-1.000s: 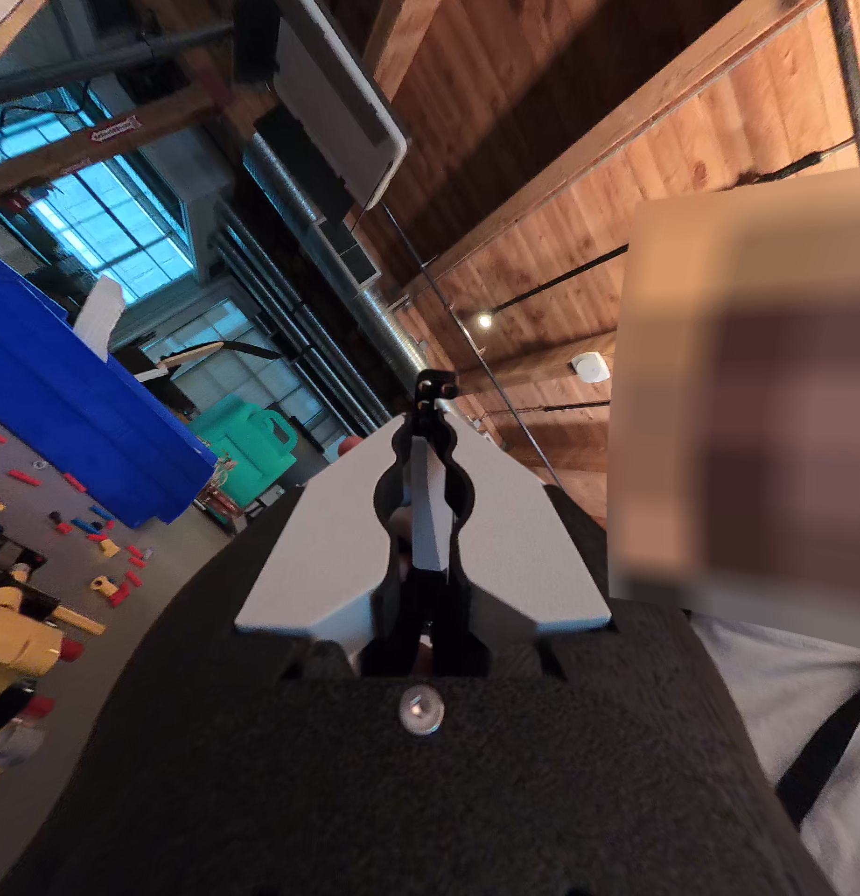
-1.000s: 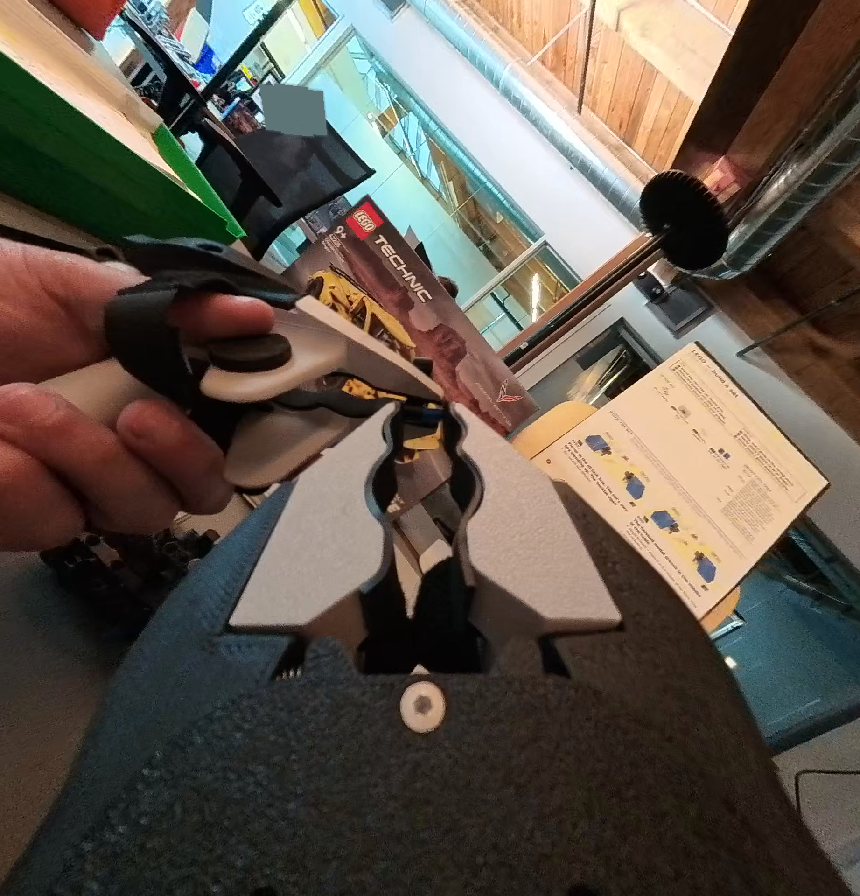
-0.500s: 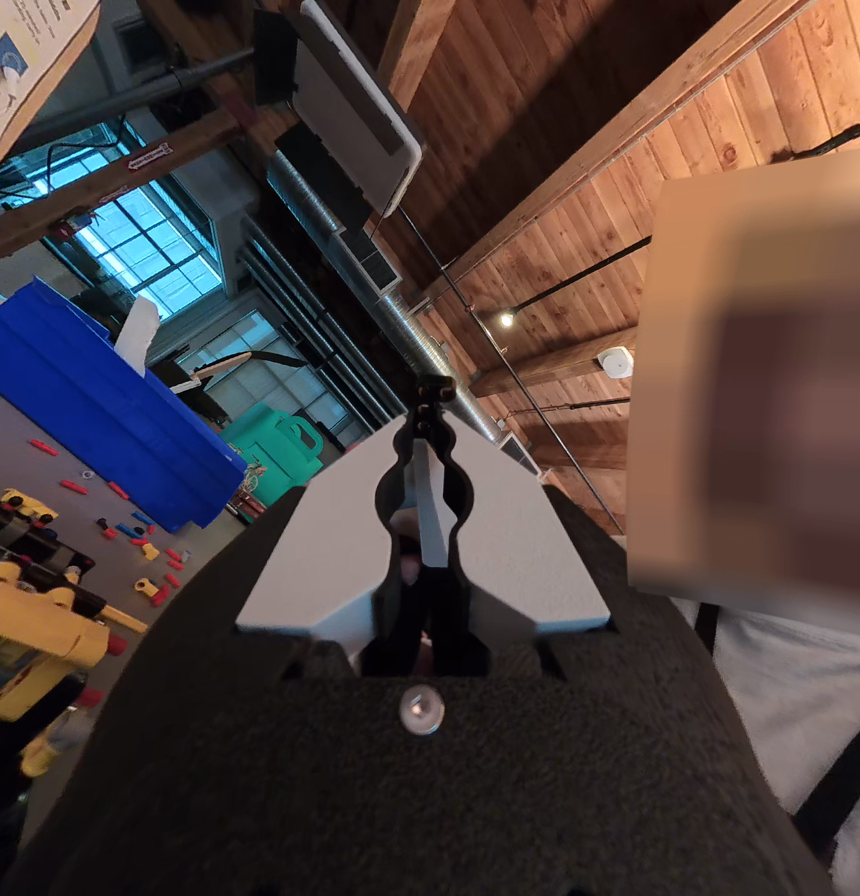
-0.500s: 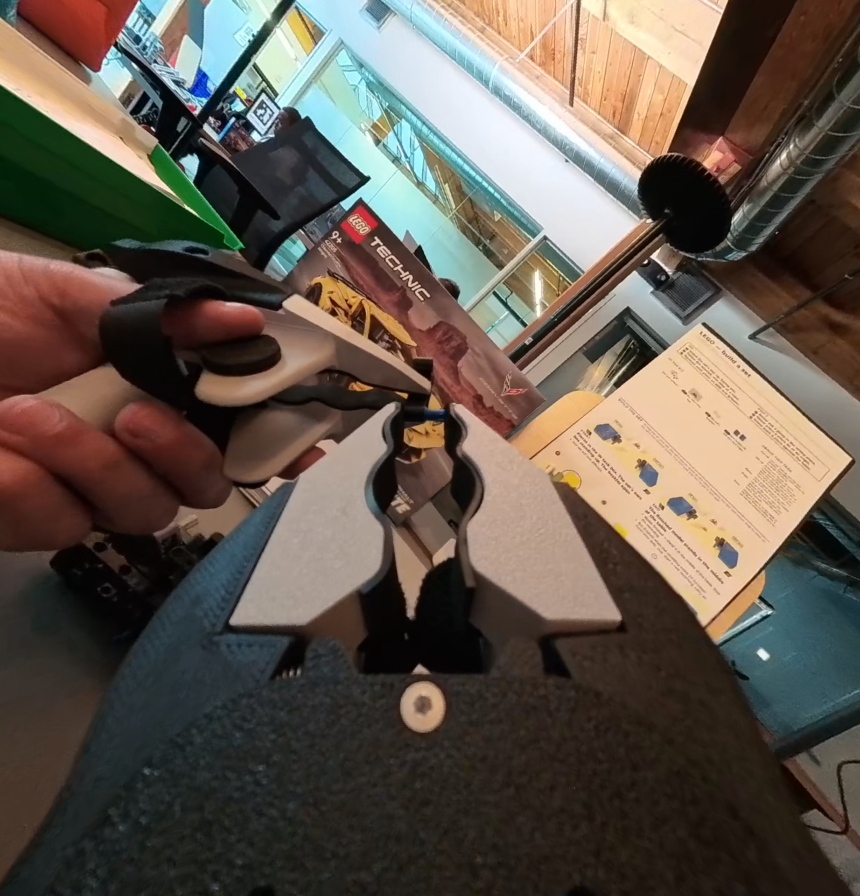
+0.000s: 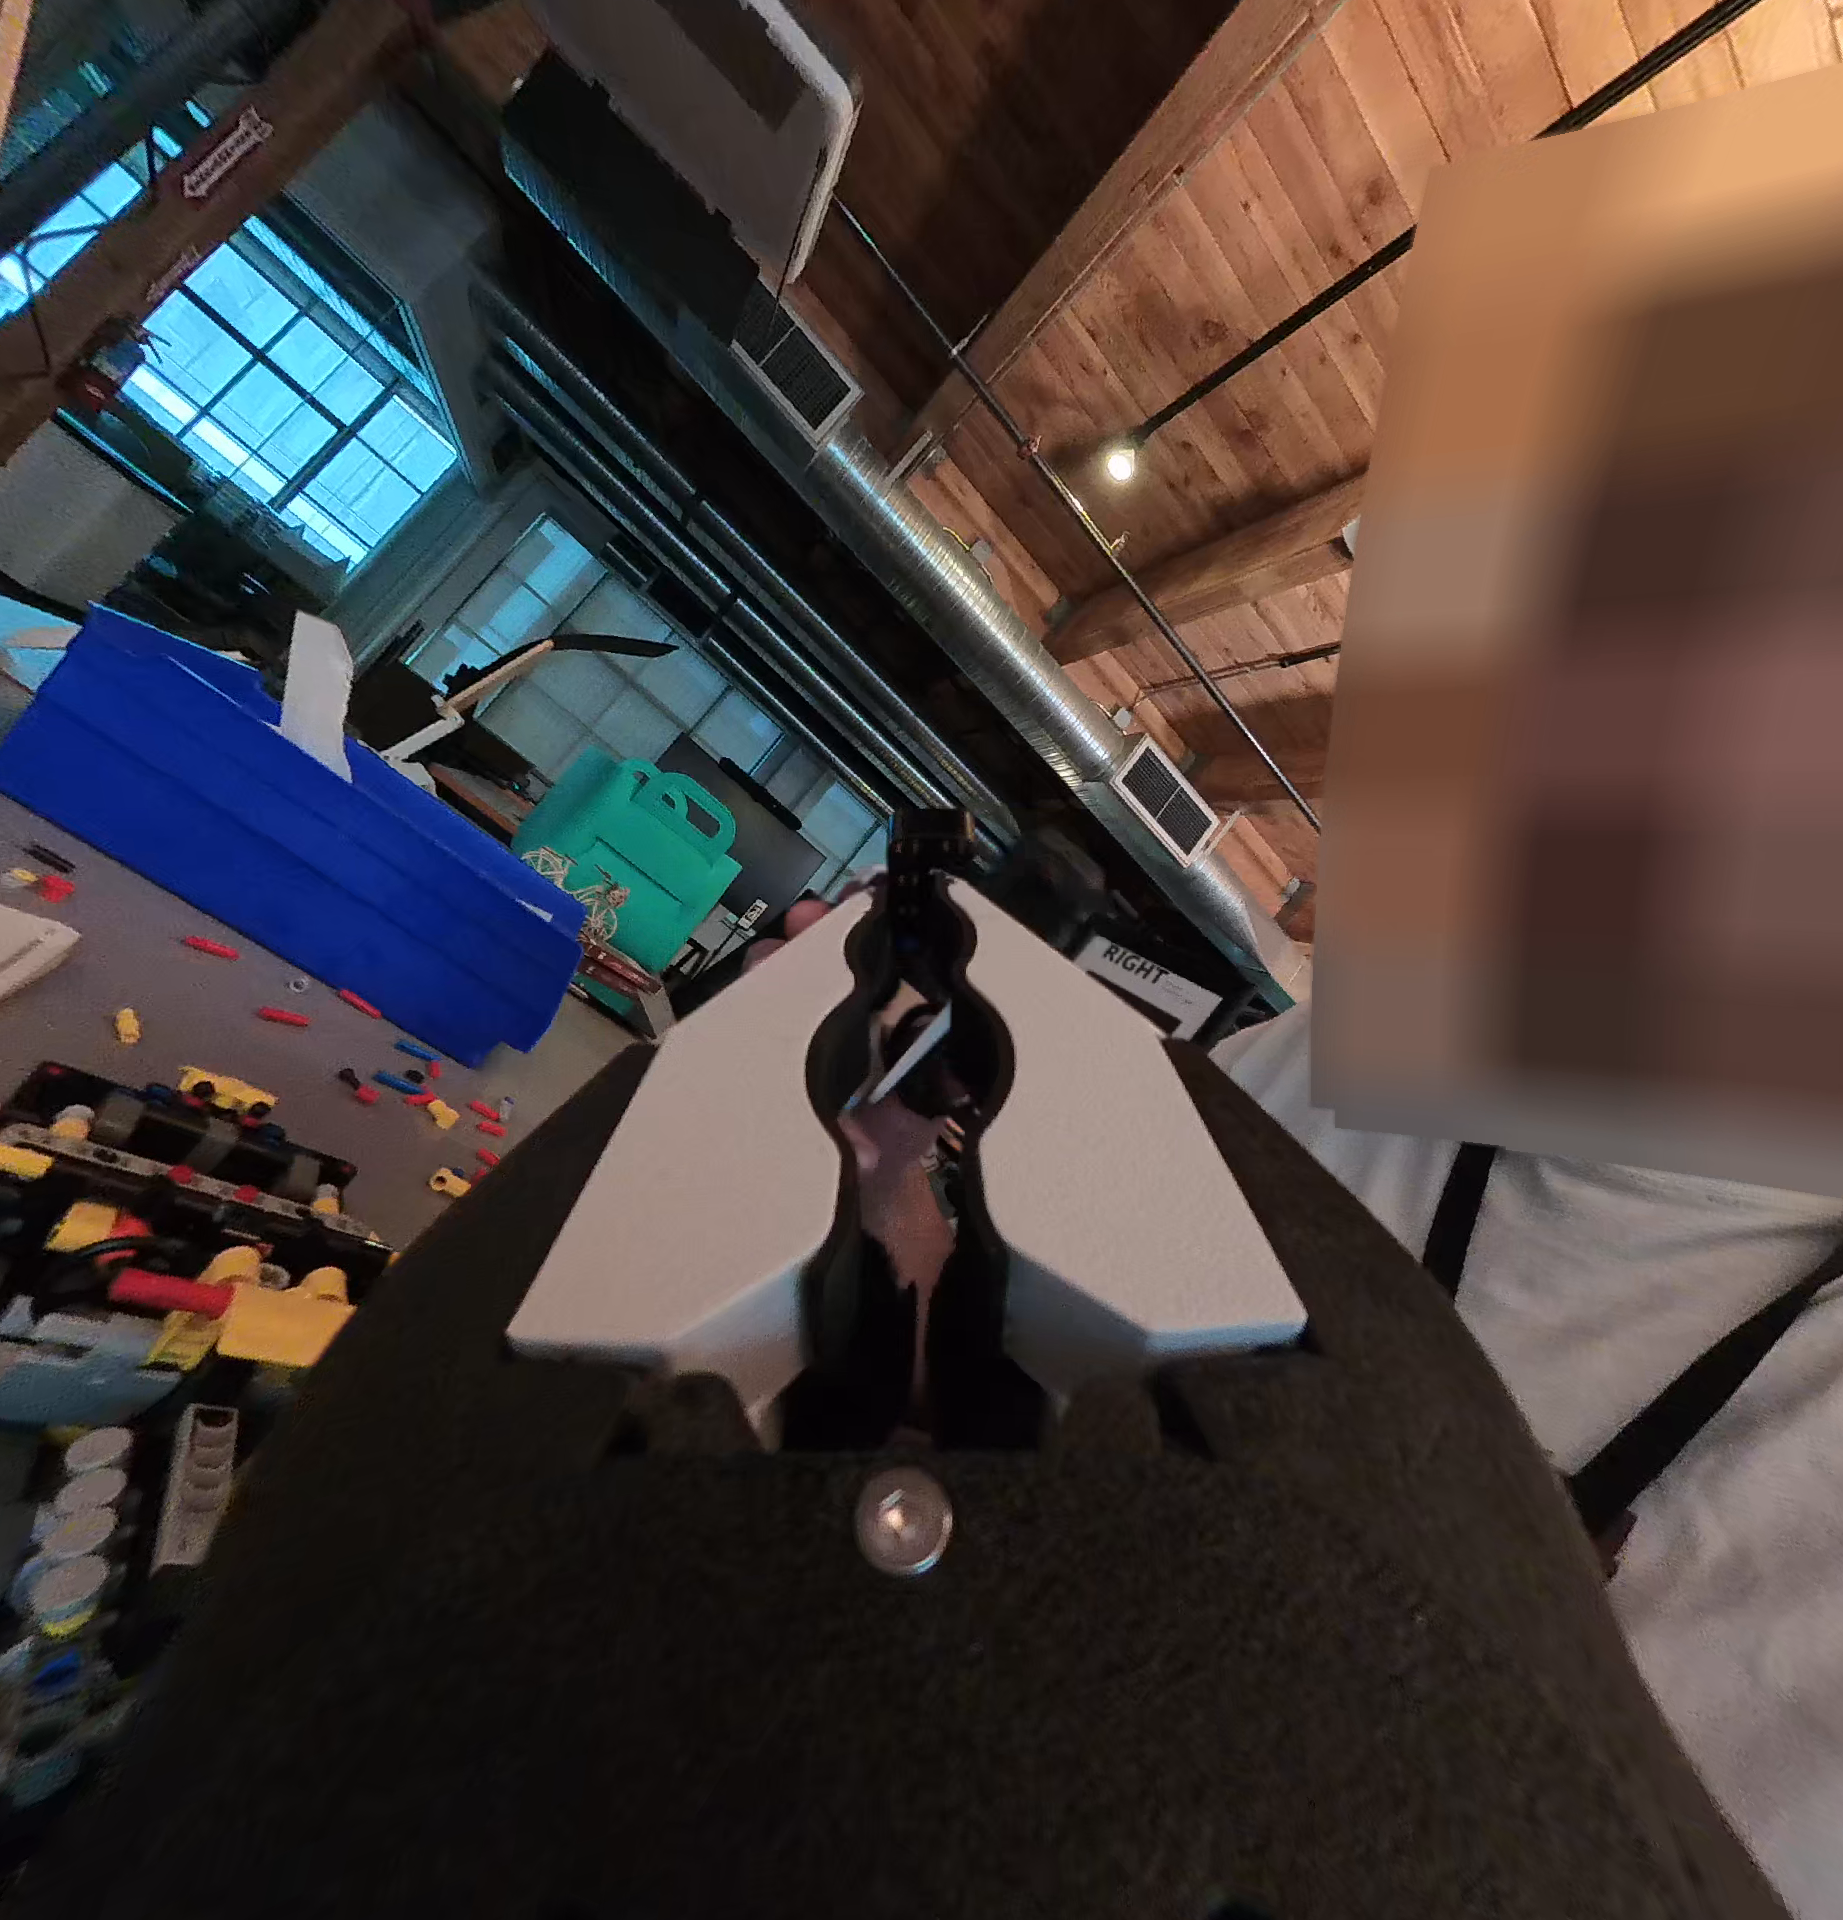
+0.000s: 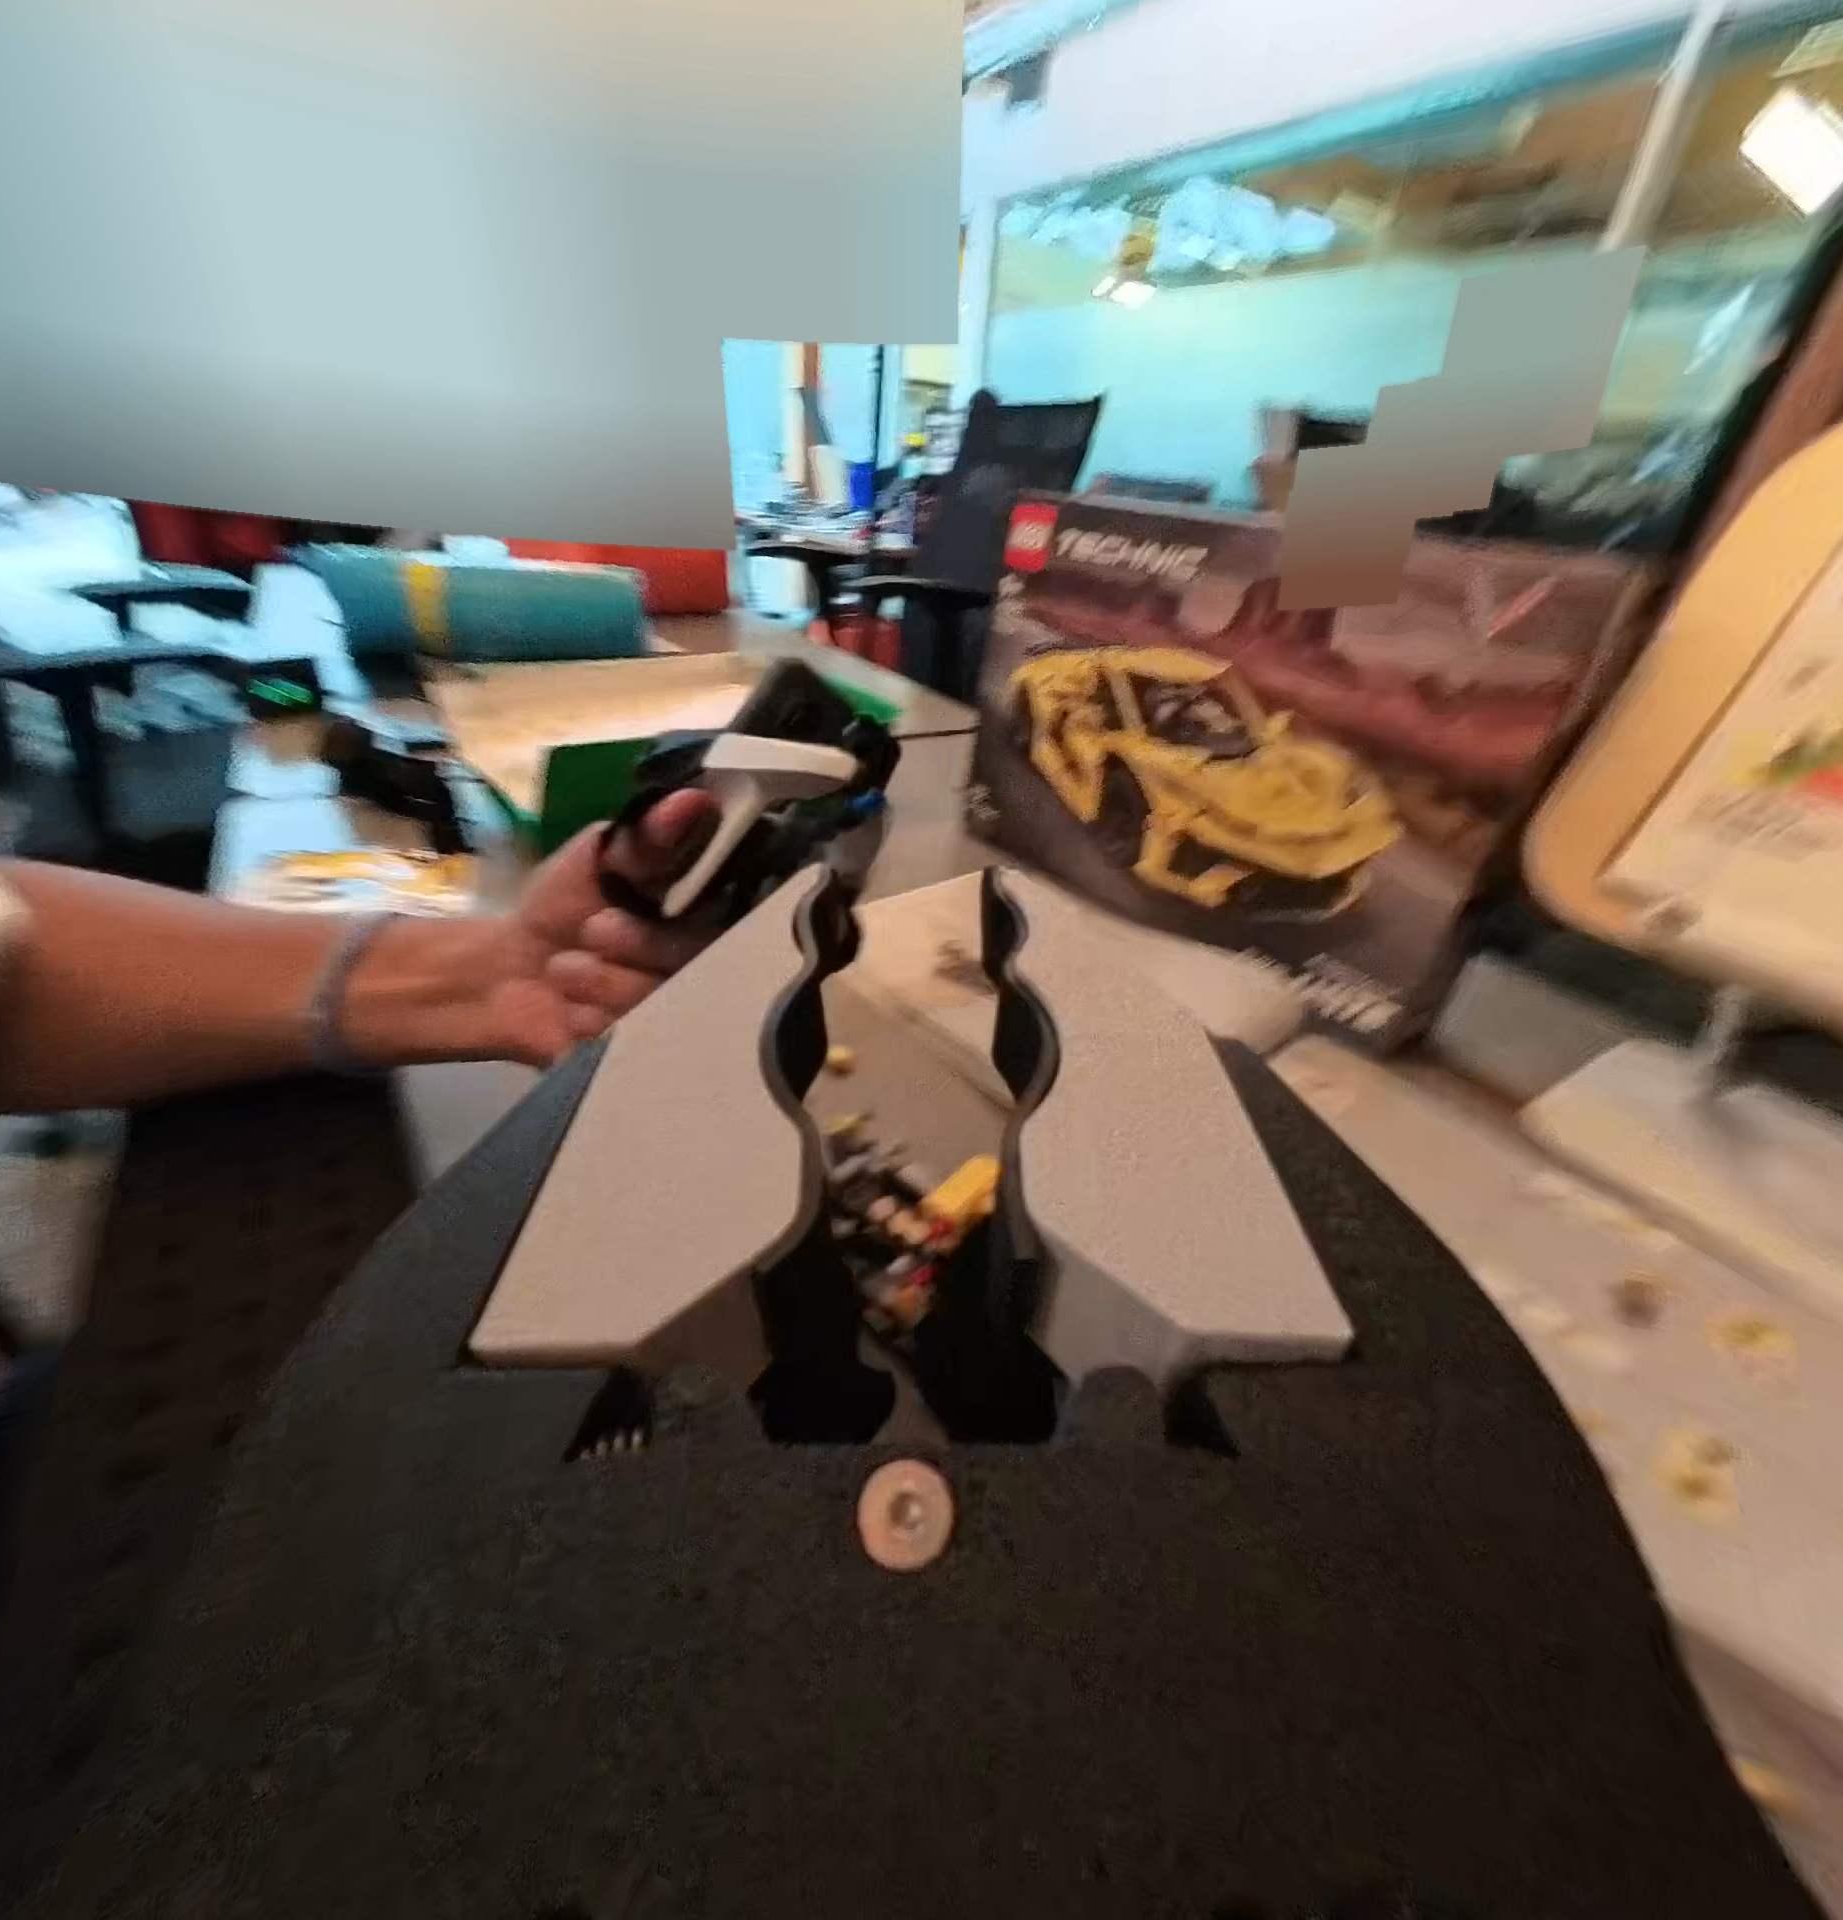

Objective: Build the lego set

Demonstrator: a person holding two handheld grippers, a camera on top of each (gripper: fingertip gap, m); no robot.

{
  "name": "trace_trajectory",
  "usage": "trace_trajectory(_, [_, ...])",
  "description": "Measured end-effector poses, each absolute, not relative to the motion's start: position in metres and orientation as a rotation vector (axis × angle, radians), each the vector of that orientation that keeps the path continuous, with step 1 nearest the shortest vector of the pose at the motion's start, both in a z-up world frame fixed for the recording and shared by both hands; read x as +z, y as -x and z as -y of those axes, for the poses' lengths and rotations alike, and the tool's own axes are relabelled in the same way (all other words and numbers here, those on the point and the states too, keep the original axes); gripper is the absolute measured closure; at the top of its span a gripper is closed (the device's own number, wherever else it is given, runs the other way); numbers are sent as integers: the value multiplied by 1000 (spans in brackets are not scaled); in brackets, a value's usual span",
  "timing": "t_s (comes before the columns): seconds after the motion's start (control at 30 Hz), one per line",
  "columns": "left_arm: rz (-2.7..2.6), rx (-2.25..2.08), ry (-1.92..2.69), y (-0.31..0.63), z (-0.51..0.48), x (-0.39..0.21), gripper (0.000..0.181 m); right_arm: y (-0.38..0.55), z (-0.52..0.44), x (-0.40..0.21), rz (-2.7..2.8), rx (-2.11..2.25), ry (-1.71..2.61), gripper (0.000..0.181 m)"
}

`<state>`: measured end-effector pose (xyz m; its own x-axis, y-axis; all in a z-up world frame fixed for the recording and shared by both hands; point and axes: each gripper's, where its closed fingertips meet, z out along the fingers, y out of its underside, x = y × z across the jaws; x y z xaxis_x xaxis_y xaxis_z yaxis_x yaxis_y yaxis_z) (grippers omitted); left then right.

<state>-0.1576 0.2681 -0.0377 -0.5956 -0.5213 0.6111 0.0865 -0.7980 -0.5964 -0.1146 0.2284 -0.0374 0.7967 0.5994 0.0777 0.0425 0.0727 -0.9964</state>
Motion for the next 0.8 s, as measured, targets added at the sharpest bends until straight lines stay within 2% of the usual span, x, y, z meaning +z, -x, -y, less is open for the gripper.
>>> trace_trajectory(0.13, [-815, -2423, 1123, 160, -258, -34, 175, 82, -215, -45, 409, 728, 1542, 156])
trace_trajectory(0.3, [-928, -2386, 1129, 156, -243, -39, 175, 86, -200, -77, 534, 648, 1668, 154])
trace_trajectory(0.33, [-971, -2342, 1147, 153, -241, -42, 174, 85, -194, -88, 585, 657, 1722, 149])
trace_trajectory(0.53, [-1268, -1921, 1304, 134, -231, -82, 174, 44, -159, -184, 957, 428, 2129, 154])
trace_trajectory(0.67, [-1289, -1925, 1312, 129, -225, -88, 174, 53, -147, -217, 1194, 440, 2064, 163])
trace_trajectory(0.8, [-1311, -1927, 1318, 127, -220, -92, 174, 51, -150, -238, 1281, 532, 2084, 160])
